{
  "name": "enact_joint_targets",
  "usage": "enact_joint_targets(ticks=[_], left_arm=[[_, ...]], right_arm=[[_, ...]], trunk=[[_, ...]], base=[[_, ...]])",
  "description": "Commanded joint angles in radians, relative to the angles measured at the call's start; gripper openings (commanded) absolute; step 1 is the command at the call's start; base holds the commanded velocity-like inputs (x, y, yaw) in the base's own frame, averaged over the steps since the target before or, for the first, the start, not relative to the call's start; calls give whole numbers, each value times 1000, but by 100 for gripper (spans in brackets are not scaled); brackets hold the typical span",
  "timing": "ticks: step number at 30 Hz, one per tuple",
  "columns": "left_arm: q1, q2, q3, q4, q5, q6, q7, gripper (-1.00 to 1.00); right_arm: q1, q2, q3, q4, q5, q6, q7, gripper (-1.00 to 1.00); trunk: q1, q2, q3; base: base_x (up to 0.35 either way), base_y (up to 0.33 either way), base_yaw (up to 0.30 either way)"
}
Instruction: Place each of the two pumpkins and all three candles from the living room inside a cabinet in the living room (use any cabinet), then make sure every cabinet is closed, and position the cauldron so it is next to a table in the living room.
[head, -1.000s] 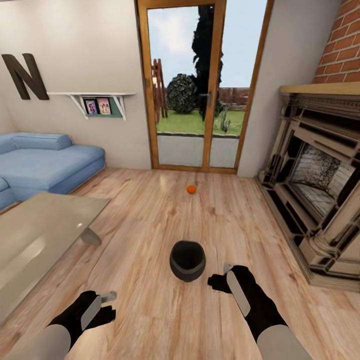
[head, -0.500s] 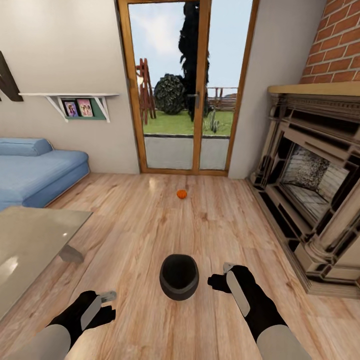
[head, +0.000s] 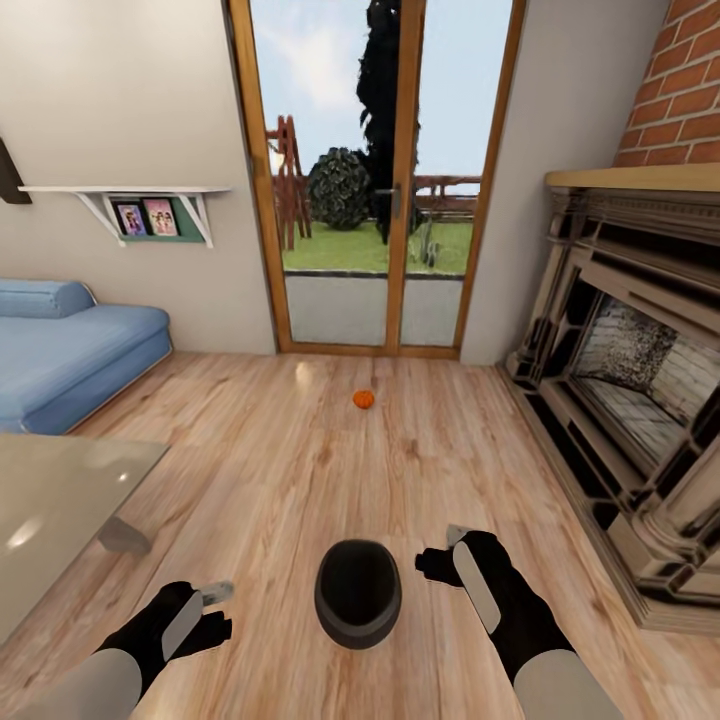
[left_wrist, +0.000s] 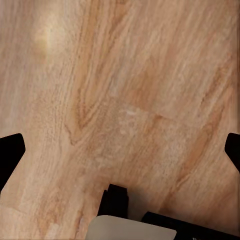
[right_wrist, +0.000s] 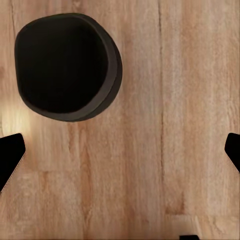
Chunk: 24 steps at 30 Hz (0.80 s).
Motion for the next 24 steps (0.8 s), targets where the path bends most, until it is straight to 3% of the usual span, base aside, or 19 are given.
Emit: enact_joint_targets(ticks=[1,8,11,14,17,21,24], left_arm=[[0,0,0,0,0,0,0,100],[0,-4,0,0,0,-1,0,100],[0,-9,0,-1,1,-3,0,100],[0,-26,1,-2,1,-5,1,100],[0,-64,0,-3,1,-9,1,100],[0,-90,0,-3,1,-23,1,100],[0,-96,1,-3,1,-30,0,100]], right_arm=[[0,1,0,0,0,0,0,100],[0,8,9,5,10,0,-3,100],[0,29,13,10,13,-1,-5,100],[0,51,13,24,13,-1,-6,100],[0,73,14,37,16,-2,-6,100],[0,75,14,40,17,-13,-5,100],[0,75,15,40,15,-18,-5,100]], trunk=[[0,0,0],[0,0,0],[0,0,0],[0,0,0],[0,0,0],[0,0,0],[0,0,0]], base=[[335,0,0],[335,0,0],[333,0,0],[312,0,0],[260,0,0],[92,0,0],[21,0,0]])
